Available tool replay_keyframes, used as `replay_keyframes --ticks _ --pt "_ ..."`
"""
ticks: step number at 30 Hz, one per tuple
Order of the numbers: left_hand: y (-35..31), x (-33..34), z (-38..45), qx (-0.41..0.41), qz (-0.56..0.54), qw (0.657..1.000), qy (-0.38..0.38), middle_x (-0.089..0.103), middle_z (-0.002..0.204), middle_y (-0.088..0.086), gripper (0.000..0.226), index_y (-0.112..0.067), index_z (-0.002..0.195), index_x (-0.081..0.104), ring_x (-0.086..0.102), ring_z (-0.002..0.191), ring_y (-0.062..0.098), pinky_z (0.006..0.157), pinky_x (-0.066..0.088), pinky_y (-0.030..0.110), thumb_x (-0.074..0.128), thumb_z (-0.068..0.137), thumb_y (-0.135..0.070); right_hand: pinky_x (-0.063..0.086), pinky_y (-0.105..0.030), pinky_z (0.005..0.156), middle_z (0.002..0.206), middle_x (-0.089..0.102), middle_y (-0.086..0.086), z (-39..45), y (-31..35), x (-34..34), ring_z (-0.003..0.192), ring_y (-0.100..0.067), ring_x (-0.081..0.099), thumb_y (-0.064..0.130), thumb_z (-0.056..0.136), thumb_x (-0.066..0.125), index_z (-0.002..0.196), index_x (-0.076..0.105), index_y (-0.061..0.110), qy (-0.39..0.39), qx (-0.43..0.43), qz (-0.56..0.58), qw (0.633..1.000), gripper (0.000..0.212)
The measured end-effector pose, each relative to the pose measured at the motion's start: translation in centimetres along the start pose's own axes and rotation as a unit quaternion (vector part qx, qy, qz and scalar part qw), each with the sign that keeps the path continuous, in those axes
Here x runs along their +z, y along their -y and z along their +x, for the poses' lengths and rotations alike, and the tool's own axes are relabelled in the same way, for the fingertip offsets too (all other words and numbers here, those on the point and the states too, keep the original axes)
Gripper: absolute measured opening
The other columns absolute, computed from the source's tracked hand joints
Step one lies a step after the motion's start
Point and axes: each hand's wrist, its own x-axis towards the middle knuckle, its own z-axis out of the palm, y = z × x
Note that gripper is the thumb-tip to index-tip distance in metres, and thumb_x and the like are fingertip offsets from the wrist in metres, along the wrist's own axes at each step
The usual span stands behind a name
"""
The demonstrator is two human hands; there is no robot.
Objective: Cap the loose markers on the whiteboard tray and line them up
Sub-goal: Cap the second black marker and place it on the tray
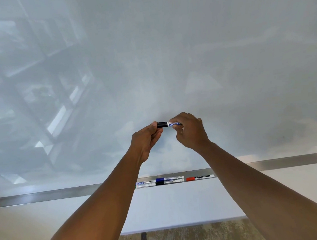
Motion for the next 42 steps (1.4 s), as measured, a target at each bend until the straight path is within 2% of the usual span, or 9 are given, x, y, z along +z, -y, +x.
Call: replay_keyframes --ticks 11,19,24,28,31,35,39,40,42 --pt "3.7 -1.6 0.0 -0.040 0.016 0.999 -0.005 0.074 0.104 0.014 0.018 0.001 0.107 0.071 0.074 0.091 0.021 0.079 0.059 0.024 0.065 0.091 -0.005 0.034 -0.040 0.086 0.111 0.066 0.010 -3.1 -3.1 1.7 0.102 -0.019 0.054 0.005 0.089 0.050 0.113 0.062 0.026 0.096 0.014 -0.015 0.995 0.034" --pt "7.4 -2.7 0.5 -0.060 0.104 0.993 -0.001 0.073 0.108 0.012 0.020 -0.001 0.111 0.070 0.072 0.099 0.022 0.088 0.056 0.024 0.063 0.093 -0.004 0.032 -0.037 0.087 0.108 0.067 0.011 -5.6 -6.0 3.8 0.103 -0.018 0.056 0.006 0.086 0.056 0.110 0.063 0.028 0.135 0.036 -0.038 0.990 0.033" --pt "9.9 -3.1 0.9 -0.058 0.171 0.984 0.009 0.073 0.106 0.013 0.015 -0.007 0.102 0.072 0.072 0.096 0.023 0.093 0.054 0.026 0.062 0.093 -0.002 0.035 -0.039 0.090 0.113 0.067 0.010 -7.0 -8.1 4.9 0.107 -0.018 0.057 0.008 0.087 0.056 0.115 0.063 0.028 0.169 0.048 -0.078 0.981 0.035" --pt "11.8 -3.4 1.5 -0.061 0.203 0.977 0.011 0.073 0.105 0.013 0.016 -0.008 0.103 0.072 0.073 0.093 0.022 0.090 0.055 0.023 0.061 0.093 -0.002 0.035 -0.038 0.089 0.113 0.066 0.010 -7.9 -9.6 6.0 0.107 -0.019 0.056 0.010 0.087 0.055 0.114 0.063 0.029 0.191 0.057 -0.091 0.976 0.035" --pt "13.2 -3.7 2.2 -0.066 0.215 0.974 0.004 0.073 0.104 0.011 0.016 -0.009 0.105 0.072 0.073 0.094 0.021 0.094 0.053 0.027 0.061 0.094 -0.004 0.036 -0.039 0.088 0.113 0.065 0.010 -8.4 -10.7 6.9 0.107 -0.019 0.056 0.010 0.088 0.053 0.113 0.063 0.030 0.203 0.070 -0.093 0.972 0.033" --pt "15.3 -4.3 3.3 -0.074 0.229 0.971 0.006 0.073 0.106 0.015 0.021 -0.002 0.112 0.070 0.073 0.093 0.023 0.088 0.056 0.024 0.062 0.093 -0.001 0.035 -0.038 0.089 0.115 0.063 0.009 -8.9 -12.2 8.1 0.108 -0.017 0.056 0.012 0.090 0.052 0.114 0.063 0.030 0.221 0.079 -0.099 0.967 0.032" --pt "17.3 -4.8 4.7 -0.057 0.319 0.946 -0.010 0.074 0.100 0.015 0.024 -0.005 0.113 0.072 0.071 0.088 0.029 0.091 0.056 0.038 0.069 0.089 -0.006 0.035 -0.036 0.088 0.115 0.063 0.010 -9.3 -13.9 9.1 0.108 -0.015 0.058 0.012 0.090 0.051 0.114 0.063 0.031 0.245 0.093 -0.115 0.958 0.032" --pt "17.8 -4.8 5.0 -0.050 0.347 0.937 -0.016 0.074 0.098 0.013 0.024 -0.008 0.112 0.073 0.069 0.083 0.025 0.090 0.057 0.038 0.070 0.088 -0.008 0.037 -0.036 0.088 0.115 0.064 0.011 -9.4 -14.3 9.3 0.108 -0.015 0.059 0.012 0.090 0.051 0.114 0.063 0.031 0.246 0.098 -0.117 0.957 0.033" --pt "18.8 -5.0 5.5 -0.031 0.403 0.914 -0.031 0.075 0.101 0.007 0.024 -0.014 0.111 0.075 0.067 0.082 0.015 0.083 0.055 0.029 0.072 0.087 -0.015 0.040 -0.036 0.088 0.115 0.065 0.011 -9.5 -15.2 9.7 0.107 -0.015 0.060 0.010 0.088 0.053 0.113 0.064 0.032 0.256 0.110 -0.123 0.953 0.035"
